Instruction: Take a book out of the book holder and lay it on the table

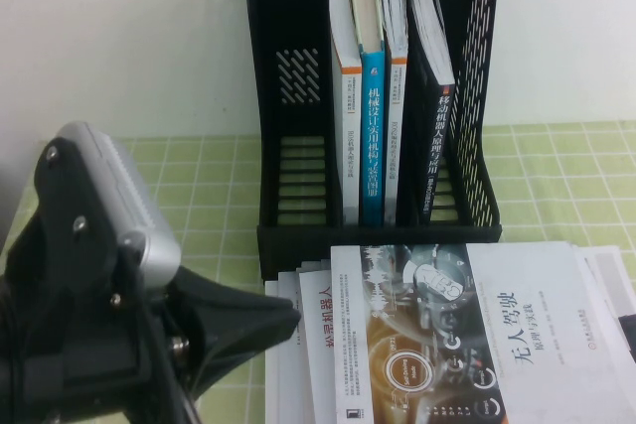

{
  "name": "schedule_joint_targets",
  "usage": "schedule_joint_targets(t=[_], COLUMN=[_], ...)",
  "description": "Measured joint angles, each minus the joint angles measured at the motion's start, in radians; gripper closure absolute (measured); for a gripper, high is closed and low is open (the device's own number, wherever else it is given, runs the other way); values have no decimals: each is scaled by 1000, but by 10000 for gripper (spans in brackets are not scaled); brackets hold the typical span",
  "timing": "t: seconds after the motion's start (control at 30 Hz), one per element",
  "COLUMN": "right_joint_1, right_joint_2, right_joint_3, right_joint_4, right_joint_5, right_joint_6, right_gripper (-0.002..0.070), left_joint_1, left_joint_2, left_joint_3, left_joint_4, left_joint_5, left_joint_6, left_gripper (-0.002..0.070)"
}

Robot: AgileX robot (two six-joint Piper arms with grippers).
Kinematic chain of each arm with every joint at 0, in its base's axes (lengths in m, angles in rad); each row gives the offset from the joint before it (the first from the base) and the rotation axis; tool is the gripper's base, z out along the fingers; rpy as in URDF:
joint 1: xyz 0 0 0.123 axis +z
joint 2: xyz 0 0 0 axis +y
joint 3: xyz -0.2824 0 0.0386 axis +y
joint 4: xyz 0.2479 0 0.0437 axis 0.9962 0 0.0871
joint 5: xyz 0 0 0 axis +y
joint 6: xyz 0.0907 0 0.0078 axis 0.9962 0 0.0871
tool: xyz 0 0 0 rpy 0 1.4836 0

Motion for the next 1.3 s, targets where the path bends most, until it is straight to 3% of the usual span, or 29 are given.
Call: schedule_joint_targets(t=[0.33, 1.3], right_joint_1=[0, 0], right_joint_2=[0, 0], right_joint_3=[0, 0], right_joint_4=[0, 2], right_joint_5=[0, 0], right_joint_6=[0, 0], right_gripper=[678, 678], left_joint_1=[0, 0], left_joint_2=[44, 109], left_joint_3=[0, 0], left_joint_4=[-51, -45], left_joint_5=[-113, -137], left_joint_6=[-19, -23], left_gripper=[677, 678])
